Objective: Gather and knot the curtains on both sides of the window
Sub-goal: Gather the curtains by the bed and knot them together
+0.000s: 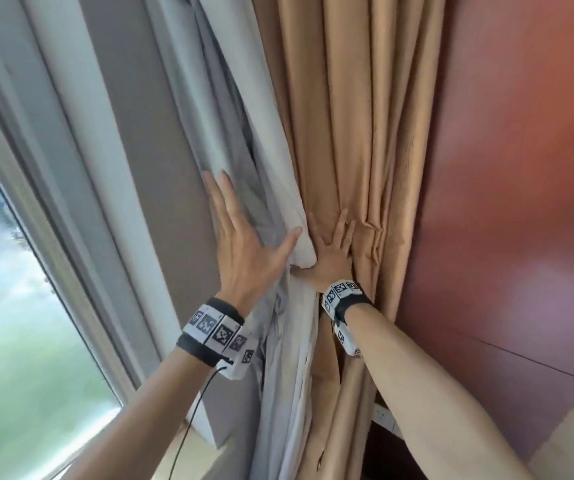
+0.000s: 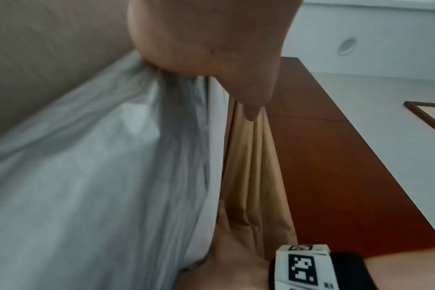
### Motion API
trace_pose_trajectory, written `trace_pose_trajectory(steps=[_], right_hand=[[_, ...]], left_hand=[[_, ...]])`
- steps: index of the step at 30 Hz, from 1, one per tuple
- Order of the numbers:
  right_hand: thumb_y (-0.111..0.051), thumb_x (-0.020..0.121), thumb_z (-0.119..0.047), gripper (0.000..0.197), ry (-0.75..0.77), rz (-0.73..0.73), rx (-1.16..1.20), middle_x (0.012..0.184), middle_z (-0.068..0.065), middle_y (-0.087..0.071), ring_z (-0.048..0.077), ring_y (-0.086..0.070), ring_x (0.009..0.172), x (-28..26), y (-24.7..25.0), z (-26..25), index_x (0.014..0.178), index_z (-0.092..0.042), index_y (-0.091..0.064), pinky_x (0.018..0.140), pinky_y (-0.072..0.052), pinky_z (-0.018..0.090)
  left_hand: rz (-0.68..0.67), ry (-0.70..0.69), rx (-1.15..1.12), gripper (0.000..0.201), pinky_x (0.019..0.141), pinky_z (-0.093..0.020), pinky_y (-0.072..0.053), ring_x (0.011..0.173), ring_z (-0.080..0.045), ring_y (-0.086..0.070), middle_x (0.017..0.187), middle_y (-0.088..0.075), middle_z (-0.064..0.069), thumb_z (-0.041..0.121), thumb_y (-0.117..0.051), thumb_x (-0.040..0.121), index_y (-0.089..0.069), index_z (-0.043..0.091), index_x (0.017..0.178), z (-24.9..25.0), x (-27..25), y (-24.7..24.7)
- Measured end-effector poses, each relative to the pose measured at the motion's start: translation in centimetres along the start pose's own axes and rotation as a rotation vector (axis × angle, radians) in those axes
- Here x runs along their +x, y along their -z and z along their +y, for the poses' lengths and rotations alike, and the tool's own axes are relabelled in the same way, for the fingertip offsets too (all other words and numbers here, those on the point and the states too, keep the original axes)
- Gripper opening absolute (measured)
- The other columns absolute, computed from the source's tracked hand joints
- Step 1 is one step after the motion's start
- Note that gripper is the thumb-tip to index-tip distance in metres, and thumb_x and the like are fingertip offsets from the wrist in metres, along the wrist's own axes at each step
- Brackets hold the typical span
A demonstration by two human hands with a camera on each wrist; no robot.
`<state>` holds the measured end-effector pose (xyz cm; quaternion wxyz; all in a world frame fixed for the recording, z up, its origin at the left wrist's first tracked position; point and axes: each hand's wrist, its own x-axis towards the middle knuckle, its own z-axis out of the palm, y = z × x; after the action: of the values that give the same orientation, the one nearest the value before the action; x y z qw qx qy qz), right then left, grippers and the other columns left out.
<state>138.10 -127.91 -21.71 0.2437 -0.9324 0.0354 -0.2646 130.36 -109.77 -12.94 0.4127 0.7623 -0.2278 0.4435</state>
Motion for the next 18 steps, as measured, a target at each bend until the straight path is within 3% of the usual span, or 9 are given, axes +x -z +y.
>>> trace_pose_trajectory(steps=[1, 2, 4, 5, 7, 9, 12, 15, 18], right_hand=[[-0.078, 0.061, -0.070, 0.129, 0.027, -0.062, 0.008, 0.166, 0.001, 0.042, 0.039, 0.029, 0.156, -0.2, 0.3, 0.0, 0.163, -0.055, 0.000, 0.126, -0.007, 0.056], [-0.074, 0.062, -0.072, 0.124, 0.056, -0.132, 0.007, 0.175, 0.008, 0.022, 0.041, 0.015, 0.161, -0.5, 1.1, -0.5, 0.164, -0.050, -0.007, 0.128, -0.004, 0.049], [-0.061, 0.068, -0.072, 0.108, 0.179, -0.184, 0.007, 0.169, 0.017, -0.027, 0.041, -0.021, 0.157, -1.3, 2.7, -0.8, 0.163, -0.029, -0.029, 0.131, -0.015, 0.048], [-0.052, 0.071, -0.071, 0.105, 0.229, -0.160, 0.010, 0.164, 0.019, -0.036, 0.041, -0.026, 0.155, -1.8, 3.3, -0.8, 0.161, -0.021, -0.033, 0.128, -0.022, 0.053], [-0.057, 0.076, -0.069, 0.107, 0.263, -0.074, 0.063, 0.171, 0.015, -0.026, 0.033, -0.016, 0.160, -3.6, 4.7, 0.2, 0.167, -0.022, -0.024, 0.128, -0.024, 0.057], [-0.079, 0.079, -0.062, 0.108, 0.222, 0.194, 0.139, 0.173, 0.010, -0.023, 0.027, -0.019, 0.161, -5.9, 5.1, 3.0, 0.167, -0.026, -0.028, 0.129, -0.025, 0.054], [-0.077, 0.073, -0.078, 0.124, 0.069, 0.539, 0.011, 0.175, 0.022, -0.003, 0.038, -0.006, 0.163, -8.3, 6.0, 6.9, 0.169, -0.031, -0.012, 0.130, -0.012, 0.060], [-0.080, 0.059, -0.087, 0.155, -0.092, 0.418, 0.179, 0.172, 0.022, 0.024, 0.037, 0.014, 0.163, -6.5, 5.5, 9.0, 0.166, -0.030, 0.017, 0.130, -0.008, 0.063], [-0.079, 0.053, -0.089, 0.162, -0.090, 0.246, 0.251, 0.169, 0.016, 0.034, 0.030, 0.028, 0.159, -4.3, 2.5, 8.5, 0.160, -0.036, 0.031, 0.129, 0.012, 0.053]], left_hand=[[-0.092, 0.027, -0.094, 0.140, 0.130, -0.050, -0.014, 0.161, -0.024, 0.010, 0.172, 0.018, -0.014, 0.054, -0.086, 0.080, 0.016, 0.003, 0.162, 0.2, 0.7, -1.2], [-0.159, 0.065, -0.132, 0.149, 0.131, -0.050, -0.009, 0.161, -0.020, 0.013, 0.172, 0.021, -0.008, 0.060, -0.088, 0.074, 0.020, 0.007, 0.161, 0.4, 1.6, -2.7], [-0.234, 0.164, -0.064, 0.163, 0.130, -0.053, 0.000, 0.160, -0.021, 0.018, 0.171, 0.023, -0.005, 0.081, -0.083, 0.058, 0.022, 0.011, 0.161, 0.5, 3.7, -6.4], [-0.258, 0.220, -0.022, 0.168, 0.130, -0.054, 0.003, 0.159, -0.024, 0.017, 0.172, 0.021, -0.007, 0.088, -0.079, 0.051, 0.020, 0.010, 0.162, 0.6, 4.6, -8.0], [-0.273, 0.237, 0.009, 0.169, 0.129, -0.056, 0.002, 0.160, -0.028, 0.010, 0.172, 0.009, -0.011, 0.089, -0.078, 0.044, 0.010, 0.007, 0.163, 0.5, 6.1, -10.9], [-0.266, 0.214, -0.043, 0.162, 0.129, -0.056, -0.008, 0.158, -0.031, -0.008, 0.170, -0.012, -0.012, 0.083, -0.084, 0.044, -0.004, 0.006, 0.163, 0.2, 7.3, -13.2], [-0.232, 0.227, -0.185, 0.151, 0.125, -0.051, -0.029, 0.149, -0.026, -0.034, 0.157, -0.037, -0.007, 0.081, -0.090, 0.040, -0.022, 0.014, 0.157, -0.2, 9.3, -16.6], [-0.259, 0.231, -0.265, 0.153, 0.124, -0.045, -0.034, 0.147, -0.018, -0.040, 0.155, -0.042, -0.002, 0.080, -0.093, 0.033, -0.026, 0.019, 0.156, -0.4, 11.5, -19.7], [-0.272, 0.204, -0.294, 0.158, 0.127, -0.043, -0.029, 0.149, -0.014, -0.036, 0.160, -0.036, 0.001, 0.077, -0.095, 0.033, -0.018, 0.021, 0.159, -0.6, 12.8, -21.6]])
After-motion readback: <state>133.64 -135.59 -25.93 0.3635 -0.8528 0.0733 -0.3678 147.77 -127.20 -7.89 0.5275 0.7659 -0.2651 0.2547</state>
